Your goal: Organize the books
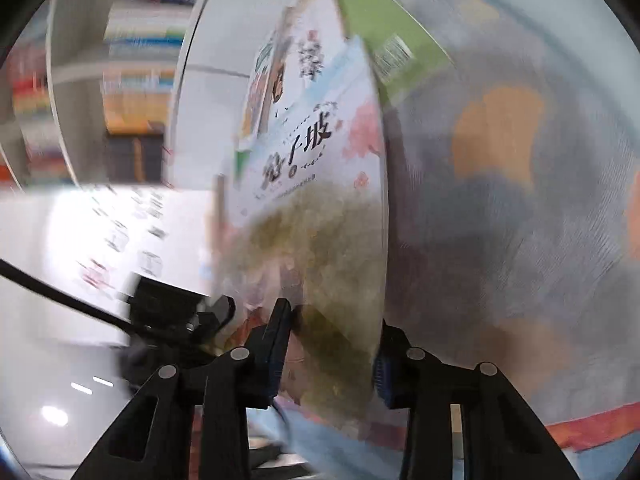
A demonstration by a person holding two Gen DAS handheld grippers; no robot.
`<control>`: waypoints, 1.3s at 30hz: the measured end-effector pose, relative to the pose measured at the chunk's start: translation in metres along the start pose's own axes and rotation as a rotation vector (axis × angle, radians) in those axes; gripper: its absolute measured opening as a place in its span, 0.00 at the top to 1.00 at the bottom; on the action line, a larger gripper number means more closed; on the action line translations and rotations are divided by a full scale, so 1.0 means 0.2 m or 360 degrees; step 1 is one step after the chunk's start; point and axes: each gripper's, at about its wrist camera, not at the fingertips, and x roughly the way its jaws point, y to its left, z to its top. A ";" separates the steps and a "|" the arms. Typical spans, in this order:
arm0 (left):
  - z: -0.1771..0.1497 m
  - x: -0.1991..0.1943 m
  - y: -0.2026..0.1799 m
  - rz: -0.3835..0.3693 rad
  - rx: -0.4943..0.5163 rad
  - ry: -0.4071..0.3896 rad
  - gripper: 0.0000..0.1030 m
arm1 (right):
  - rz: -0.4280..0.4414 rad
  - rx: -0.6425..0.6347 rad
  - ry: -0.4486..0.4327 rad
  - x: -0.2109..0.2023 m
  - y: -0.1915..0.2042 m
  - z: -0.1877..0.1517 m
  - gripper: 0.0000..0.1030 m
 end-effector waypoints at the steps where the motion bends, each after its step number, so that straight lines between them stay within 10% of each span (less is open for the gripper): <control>1: 0.00 0.00 -0.03 0.0073 0.0066 -0.0006 0.89 | -0.0125 -0.0109 -0.0011 0.01 0.06 -0.01 0.65; 6: -0.06 -0.05 -0.18 0.0330 0.0423 -0.0053 0.89 | -0.0419 -0.0460 -0.0029 0.06 0.30 -0.09 0.65; 26: 0.13 -0.74 -0.17 0.0117 0.0590 -0.0215 0.86 | -0.0643 -0.1099 -0.0161 0.18 1.03 -0.29 0.65; 39: 0.59 -1.52 0.46 0.0322 0.0385 -0.0592 0.86 | -0.0494 -0.1432 -0.0009 1.16 1.72 -0.22 0.64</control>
